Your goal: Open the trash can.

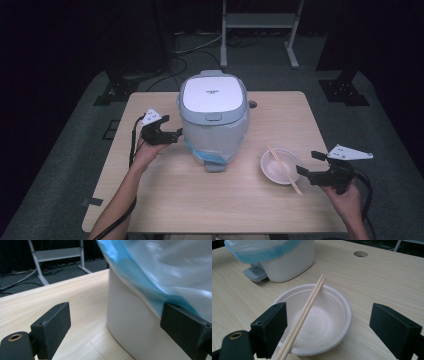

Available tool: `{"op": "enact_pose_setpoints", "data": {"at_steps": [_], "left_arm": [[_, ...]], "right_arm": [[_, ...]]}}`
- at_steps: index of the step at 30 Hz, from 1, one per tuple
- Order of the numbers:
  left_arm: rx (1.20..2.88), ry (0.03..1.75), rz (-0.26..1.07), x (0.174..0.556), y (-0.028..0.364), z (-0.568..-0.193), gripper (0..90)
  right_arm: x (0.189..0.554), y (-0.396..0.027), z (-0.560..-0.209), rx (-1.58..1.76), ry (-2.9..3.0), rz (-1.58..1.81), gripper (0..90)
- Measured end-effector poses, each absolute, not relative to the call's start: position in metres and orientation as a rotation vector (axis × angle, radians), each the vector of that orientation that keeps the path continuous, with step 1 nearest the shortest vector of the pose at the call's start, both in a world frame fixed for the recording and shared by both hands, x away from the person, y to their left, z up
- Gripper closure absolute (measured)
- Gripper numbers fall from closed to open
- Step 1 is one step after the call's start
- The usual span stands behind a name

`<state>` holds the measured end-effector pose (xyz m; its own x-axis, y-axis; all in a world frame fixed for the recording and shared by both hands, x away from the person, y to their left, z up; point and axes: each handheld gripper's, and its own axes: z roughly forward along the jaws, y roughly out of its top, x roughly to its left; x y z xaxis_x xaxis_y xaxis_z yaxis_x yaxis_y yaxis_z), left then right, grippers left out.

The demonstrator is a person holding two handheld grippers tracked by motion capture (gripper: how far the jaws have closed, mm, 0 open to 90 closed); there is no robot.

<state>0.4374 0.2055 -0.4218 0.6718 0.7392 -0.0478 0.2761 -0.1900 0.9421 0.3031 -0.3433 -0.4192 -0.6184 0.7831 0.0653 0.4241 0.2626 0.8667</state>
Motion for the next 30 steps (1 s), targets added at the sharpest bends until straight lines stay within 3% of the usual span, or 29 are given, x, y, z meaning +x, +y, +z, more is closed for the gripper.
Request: {"op": "enact_pose_setpoints", "data": {"at_steps": [30], "left_arm": [[1.867,0.669,0.409,0.366,0.190,-0.435,8.8]], "right_arm": [[0.303,-0.337,-0.418,1.091,2.174,1.295,13.3]]}}
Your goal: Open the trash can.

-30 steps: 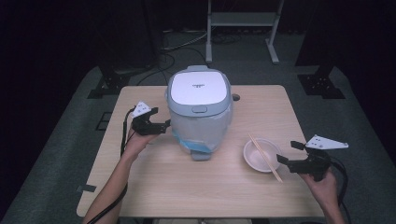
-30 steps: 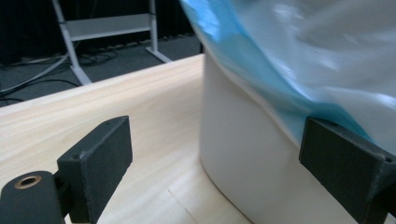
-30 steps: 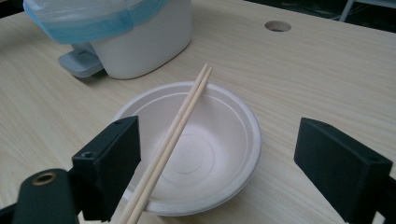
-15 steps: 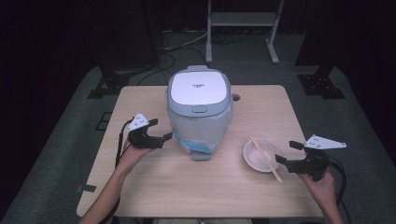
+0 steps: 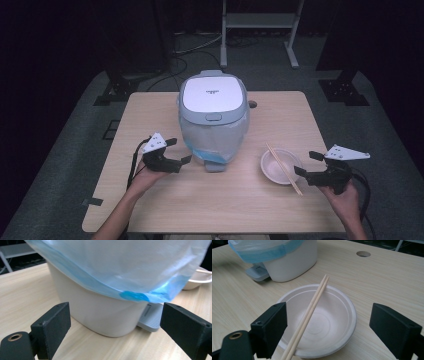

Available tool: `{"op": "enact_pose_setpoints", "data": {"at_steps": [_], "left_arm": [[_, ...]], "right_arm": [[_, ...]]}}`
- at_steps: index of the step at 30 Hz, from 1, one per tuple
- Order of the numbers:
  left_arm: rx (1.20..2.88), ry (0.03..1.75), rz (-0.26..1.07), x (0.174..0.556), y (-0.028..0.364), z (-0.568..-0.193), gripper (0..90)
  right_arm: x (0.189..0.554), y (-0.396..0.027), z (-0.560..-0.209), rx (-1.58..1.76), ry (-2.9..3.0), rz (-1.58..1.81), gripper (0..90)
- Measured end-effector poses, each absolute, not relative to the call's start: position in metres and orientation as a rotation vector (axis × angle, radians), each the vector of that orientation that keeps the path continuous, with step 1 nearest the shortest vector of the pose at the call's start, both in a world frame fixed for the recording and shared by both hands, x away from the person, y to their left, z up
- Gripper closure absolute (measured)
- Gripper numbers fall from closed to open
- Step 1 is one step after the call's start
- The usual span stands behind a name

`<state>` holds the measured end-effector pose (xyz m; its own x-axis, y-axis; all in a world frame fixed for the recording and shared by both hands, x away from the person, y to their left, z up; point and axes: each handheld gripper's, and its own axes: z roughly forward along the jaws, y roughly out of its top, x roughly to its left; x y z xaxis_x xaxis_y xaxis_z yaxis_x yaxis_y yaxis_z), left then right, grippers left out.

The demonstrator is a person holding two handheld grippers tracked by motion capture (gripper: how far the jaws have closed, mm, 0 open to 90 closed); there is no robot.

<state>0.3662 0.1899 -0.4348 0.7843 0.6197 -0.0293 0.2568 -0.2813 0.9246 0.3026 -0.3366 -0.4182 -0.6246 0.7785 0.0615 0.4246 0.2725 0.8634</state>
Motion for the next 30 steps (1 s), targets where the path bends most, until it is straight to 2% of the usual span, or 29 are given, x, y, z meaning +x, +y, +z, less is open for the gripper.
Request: {"op": "enact_pose_setpoints", "data": {"at_steps": [18,19,27,29,30], "left_arm": [[1.935,0.581,0.319,0.340,0.164,-0.449,9.4],[1.937,0.571,0.312,0.339,0.163,-0.449,12.1],[1.957,0.535,0.283,0.333,0.149,-0.450,14.3],[1.969,0.532,0.270,0.332,0.146,-0.450,21.0],[1.977,0.534,0.267,0.332,0.144,-0.450,21.1]], "right_arm": [[0.302,-0.335,-0.418,1.083,2.185,1.290,13.3],[0.302,-0.335,-0.418,1.082,2.185,1.288,13.3],[0.301,-0.335,-0.418,1.077,2.189,1.289,13.3],[0.301,-0.334,-0.418,1.078,2.192,1.288,13.3],[0.301,-0.334,-0.418,1.076,2.193,1.288,13.3]]}}
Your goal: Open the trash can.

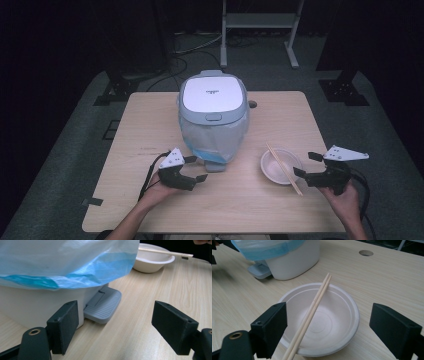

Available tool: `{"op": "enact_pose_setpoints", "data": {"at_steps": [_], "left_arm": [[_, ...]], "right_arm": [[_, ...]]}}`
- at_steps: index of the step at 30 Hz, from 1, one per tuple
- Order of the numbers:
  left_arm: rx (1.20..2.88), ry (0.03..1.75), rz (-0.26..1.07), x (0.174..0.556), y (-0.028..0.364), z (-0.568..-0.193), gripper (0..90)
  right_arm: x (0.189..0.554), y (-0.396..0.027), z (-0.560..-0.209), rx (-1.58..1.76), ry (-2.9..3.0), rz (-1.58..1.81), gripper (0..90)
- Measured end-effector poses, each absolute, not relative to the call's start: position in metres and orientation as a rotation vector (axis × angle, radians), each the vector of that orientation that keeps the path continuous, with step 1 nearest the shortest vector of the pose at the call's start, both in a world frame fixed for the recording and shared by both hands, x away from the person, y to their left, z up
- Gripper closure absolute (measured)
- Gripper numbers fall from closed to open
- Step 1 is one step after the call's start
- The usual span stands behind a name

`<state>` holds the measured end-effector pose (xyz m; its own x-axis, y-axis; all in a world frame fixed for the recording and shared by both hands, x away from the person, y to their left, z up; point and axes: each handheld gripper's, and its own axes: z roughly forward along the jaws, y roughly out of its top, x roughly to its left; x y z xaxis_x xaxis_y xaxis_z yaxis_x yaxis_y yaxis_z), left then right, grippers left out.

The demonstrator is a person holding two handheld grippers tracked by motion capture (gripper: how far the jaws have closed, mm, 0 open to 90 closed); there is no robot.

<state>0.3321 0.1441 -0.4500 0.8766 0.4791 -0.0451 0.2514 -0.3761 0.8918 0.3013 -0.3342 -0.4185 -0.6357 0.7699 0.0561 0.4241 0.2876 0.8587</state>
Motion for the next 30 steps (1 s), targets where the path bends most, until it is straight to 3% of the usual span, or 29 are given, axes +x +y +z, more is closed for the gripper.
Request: {"op": "enact_pose_setpoints", "data": {"at_steps": [6,22,30], "left_arm": [[1.992,0.547,0.268,0.333,0.134,-0.450,24.3],[2.036,0.581,0.242,0.341,0.108,-0.456,57.3],[2.039,0.595,0.298,0.345,0.095,-0.457,74.0]], "right_arm": [[0.301,-0.334,-0.419,1.071,2.199,1.287,13.3],[0.299,-0.334,-0.418,1.054,2.209,1.284,13.6],[0.298,-0.334,-0.417,1.044,2.210,1.281,13.7]]}}
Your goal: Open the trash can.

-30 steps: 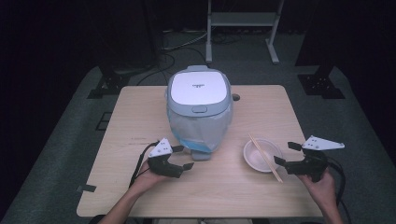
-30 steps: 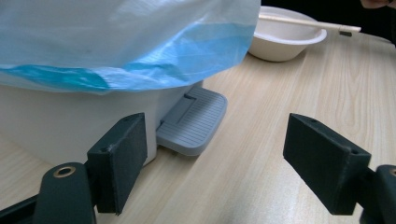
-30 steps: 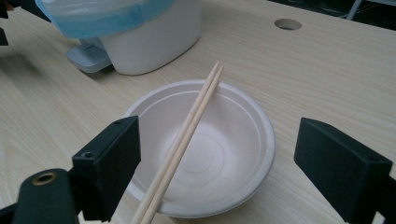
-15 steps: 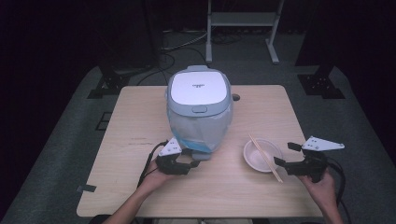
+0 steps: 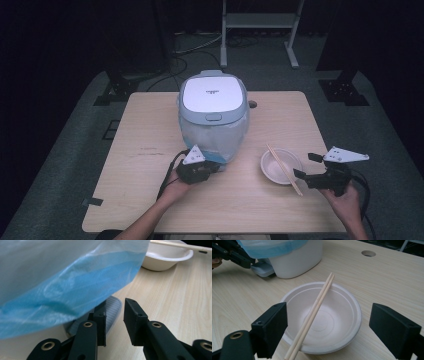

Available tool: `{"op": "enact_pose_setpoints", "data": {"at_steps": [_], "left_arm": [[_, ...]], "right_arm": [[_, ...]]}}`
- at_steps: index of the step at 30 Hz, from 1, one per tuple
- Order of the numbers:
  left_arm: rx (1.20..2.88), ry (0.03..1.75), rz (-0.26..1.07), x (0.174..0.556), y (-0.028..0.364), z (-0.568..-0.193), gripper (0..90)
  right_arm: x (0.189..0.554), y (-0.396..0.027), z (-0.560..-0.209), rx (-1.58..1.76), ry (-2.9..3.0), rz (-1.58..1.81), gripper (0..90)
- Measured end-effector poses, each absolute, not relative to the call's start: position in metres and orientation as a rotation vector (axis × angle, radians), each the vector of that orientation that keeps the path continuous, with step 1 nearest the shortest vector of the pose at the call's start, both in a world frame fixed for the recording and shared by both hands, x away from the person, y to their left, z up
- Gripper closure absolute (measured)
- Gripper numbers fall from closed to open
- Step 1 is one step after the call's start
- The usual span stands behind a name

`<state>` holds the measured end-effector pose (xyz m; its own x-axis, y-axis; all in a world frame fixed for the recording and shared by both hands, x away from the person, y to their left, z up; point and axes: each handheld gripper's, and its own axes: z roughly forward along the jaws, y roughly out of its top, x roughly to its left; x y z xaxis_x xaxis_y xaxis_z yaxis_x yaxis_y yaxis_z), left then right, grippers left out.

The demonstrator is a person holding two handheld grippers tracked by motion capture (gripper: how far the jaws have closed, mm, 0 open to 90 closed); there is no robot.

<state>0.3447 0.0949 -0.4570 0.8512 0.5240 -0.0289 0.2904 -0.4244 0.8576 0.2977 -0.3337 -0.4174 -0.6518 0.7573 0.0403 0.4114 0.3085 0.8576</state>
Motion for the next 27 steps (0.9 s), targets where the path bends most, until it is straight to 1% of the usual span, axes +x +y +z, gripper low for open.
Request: {"op": "enact_pose_setpoints", "data": {"at_steps": [10,16,27], "left_arm": [[2.036,0.636,0.383,0.349,0.090,-0.461,84.7],[2.039,0.651,0.417,0.351,0.087,-0.463,85.8],[2.041,0.672,0.433,0.355,0.082,-0.466,85.6]], "right_arm": [[0.297,-0.331,-0.418,1.034,2.220,1.266,13.8],[0.297,-0.331,-0.418,1.030,2.223,1.264,13.8],[0.297,-0.330,-0.418,1.029,2.227,1.264,13.8]]}}
